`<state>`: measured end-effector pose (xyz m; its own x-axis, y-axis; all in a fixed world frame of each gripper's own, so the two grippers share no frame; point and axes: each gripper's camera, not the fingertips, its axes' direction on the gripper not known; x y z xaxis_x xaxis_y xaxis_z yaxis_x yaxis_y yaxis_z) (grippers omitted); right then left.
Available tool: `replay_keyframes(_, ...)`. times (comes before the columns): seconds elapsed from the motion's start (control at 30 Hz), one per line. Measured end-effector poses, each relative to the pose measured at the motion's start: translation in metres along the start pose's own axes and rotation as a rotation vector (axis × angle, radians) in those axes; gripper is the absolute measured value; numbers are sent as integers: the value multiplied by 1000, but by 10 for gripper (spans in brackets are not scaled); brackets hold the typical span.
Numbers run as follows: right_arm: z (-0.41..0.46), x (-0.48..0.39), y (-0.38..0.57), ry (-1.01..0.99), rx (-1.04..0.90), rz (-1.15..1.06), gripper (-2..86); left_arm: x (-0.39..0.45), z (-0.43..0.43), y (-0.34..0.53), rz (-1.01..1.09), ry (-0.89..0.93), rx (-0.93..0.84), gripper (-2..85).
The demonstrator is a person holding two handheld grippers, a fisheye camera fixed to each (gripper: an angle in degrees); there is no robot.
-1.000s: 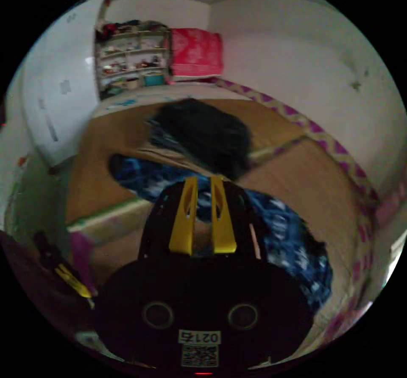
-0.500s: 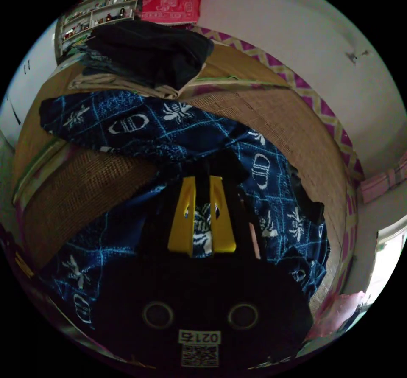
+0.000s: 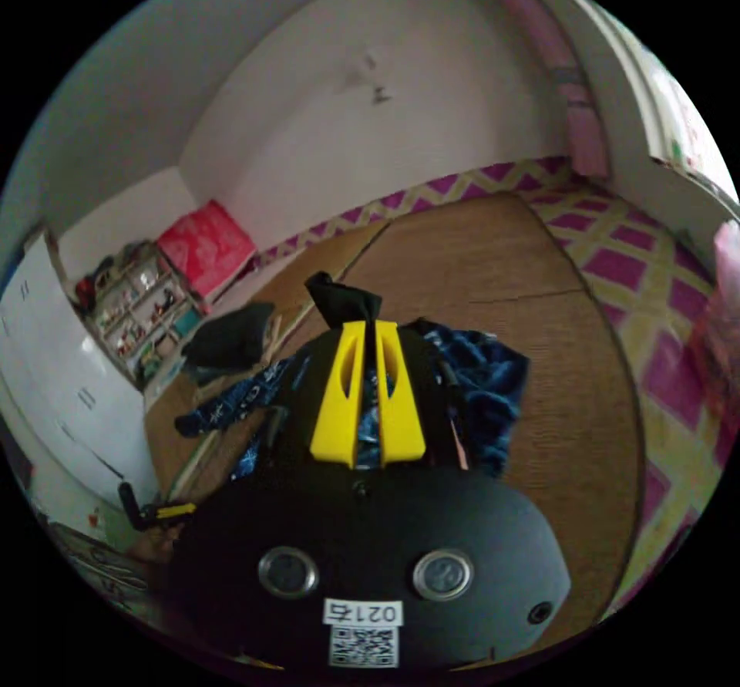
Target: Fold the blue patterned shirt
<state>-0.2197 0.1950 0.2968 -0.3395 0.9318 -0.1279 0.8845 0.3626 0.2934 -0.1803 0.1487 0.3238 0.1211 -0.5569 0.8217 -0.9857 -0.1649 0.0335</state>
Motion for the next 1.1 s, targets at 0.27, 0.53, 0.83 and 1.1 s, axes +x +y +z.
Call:
replay_keyframes(0.27,-267,274,82,298,109,318,7,15,52,-58,-80,-93,-63,-10)
replay_keyframes(0.53,-372,449,214,411,115,670,8,39,92,-90,-73,-153,-123,-10)
replay_keyframes(0.83,-424,516,295,347,148,795,47,28,94,-131,-122,-253,-58,-6)
replay_keyframes(1.1,-440,429,261,630,95,445,91,-79,73,-168,-345,-333,70,79)
